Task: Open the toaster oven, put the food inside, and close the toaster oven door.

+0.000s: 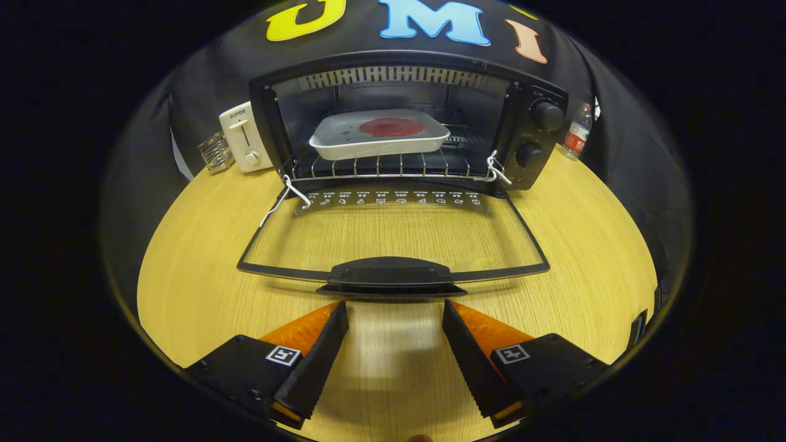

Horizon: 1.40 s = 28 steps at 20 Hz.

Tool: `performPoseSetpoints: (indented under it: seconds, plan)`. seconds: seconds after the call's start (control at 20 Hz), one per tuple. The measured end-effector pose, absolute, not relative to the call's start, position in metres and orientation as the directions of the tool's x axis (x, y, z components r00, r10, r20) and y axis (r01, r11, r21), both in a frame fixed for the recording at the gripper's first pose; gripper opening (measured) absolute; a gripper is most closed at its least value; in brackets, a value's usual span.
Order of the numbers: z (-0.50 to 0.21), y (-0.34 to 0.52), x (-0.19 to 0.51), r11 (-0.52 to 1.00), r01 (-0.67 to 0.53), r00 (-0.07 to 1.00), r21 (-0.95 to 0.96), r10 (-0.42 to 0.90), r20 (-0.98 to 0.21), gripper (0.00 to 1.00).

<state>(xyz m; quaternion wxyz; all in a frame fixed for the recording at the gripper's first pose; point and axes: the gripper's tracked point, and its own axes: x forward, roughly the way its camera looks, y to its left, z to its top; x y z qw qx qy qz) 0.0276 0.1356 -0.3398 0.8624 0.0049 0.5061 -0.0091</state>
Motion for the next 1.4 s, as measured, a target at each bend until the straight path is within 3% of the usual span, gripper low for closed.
performPoseSetpoints:
  seconds: [0.3,0.75,1.4]
  plan:
    - [-0.336,0.136,0.027,1.0,0.017,0.494,-0.017,-0.024,-0.869,0.98]
    - [-0.288,0.138,0.028,0.999,0.015,0.59,-0.039,-0.041,-0.806,0.98]
    - [-0.207,0.123,0.118,0.999,0.017,0.775,-0.05,-0.045,-0.631,0.99]
